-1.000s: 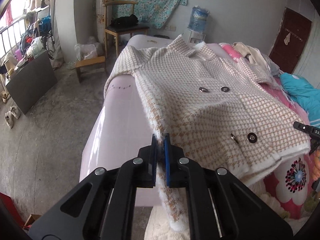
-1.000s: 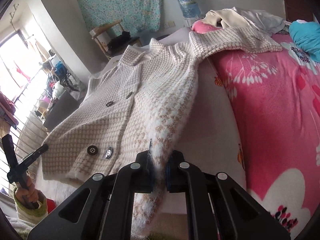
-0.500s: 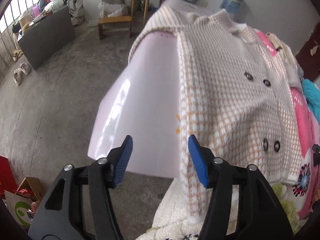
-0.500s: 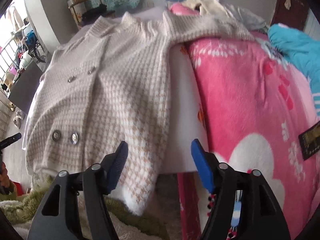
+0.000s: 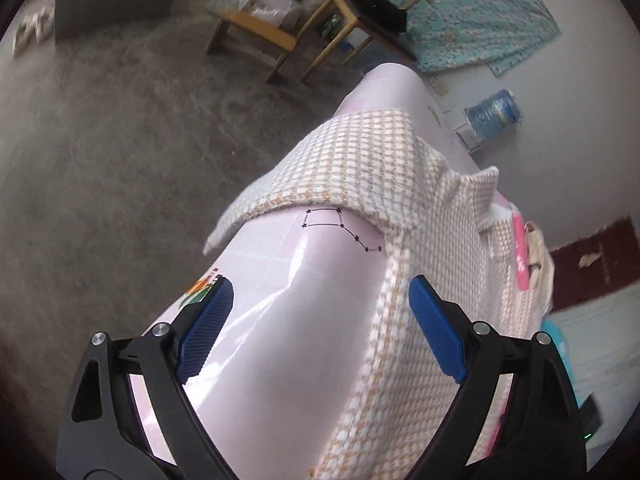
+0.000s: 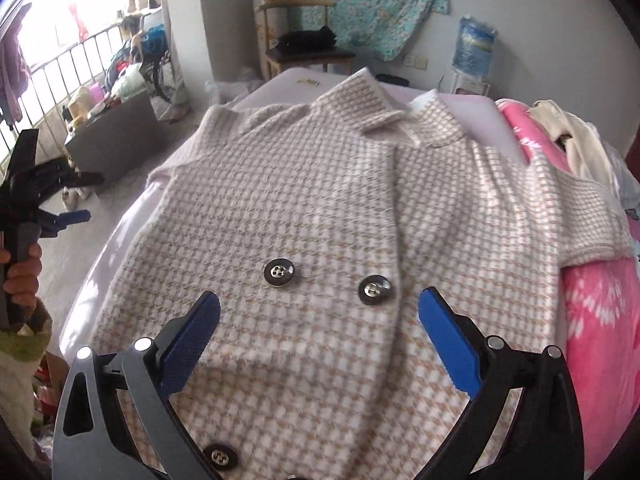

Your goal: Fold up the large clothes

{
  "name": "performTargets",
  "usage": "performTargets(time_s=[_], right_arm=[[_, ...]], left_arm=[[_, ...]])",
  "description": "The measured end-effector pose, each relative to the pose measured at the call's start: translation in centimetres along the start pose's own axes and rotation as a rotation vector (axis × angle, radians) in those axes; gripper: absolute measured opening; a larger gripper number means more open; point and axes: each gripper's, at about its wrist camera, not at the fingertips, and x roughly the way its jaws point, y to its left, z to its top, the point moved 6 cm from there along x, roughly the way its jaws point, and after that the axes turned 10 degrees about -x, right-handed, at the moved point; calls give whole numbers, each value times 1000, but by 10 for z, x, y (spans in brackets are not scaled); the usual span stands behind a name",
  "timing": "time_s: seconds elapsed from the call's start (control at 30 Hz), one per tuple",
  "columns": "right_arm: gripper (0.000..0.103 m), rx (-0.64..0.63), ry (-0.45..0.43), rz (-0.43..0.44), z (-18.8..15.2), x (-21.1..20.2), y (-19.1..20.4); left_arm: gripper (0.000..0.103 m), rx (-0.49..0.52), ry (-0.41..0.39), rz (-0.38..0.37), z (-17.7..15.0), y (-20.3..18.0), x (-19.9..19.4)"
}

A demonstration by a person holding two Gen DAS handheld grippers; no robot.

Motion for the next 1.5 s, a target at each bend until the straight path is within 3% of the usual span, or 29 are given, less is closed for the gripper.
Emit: performTargets(time_s=[0.1,0.2,0.3,0.43,0.67,0.8,1.0,1.03,1.13,1.23,1.37,1.43,1.5], right_arm=[[97,-47,35,8,6,23,14],[97,-71,50,20,9,37,23],[97,-71,76,11,8,50,25],[97,-56,109,16,10,64,24],[97,21,120,4,17,76,4],[97,75,98,-14,21,76,-8],[97,106,56,-48,26,76,-21],[97,102,55,-51,26,76,-22],[97,100,48,-42,27,77,-22],[97,99,27,-39,28,71,-22],[97,101,1,-46,25,59,-24],[97,111,-5,-49,21,55,-28],[97,124,-5,-55,17,51,-32]], left_arm=[[86,-213,125,-63,16,34,42],[86,-437,199,-71,24,74,76],[86,-599,263,-142,30,102,106],[86,-791,377,-292,35,124,147],[87,-883,436,-343,50,131,195],[83,-861,390,-244,65,131,203],[32,-817,331,-166,88,133,204],[21,-798,308,-142,92,134,200],[12,-685,190,-58,110,129,178],[9,-432,-13,104,137,99,132],[8,89,-384,337,147,-8,50],[8,346,-532,388,125,-74,17],[8,587,-626,385,86,-136,-5]])
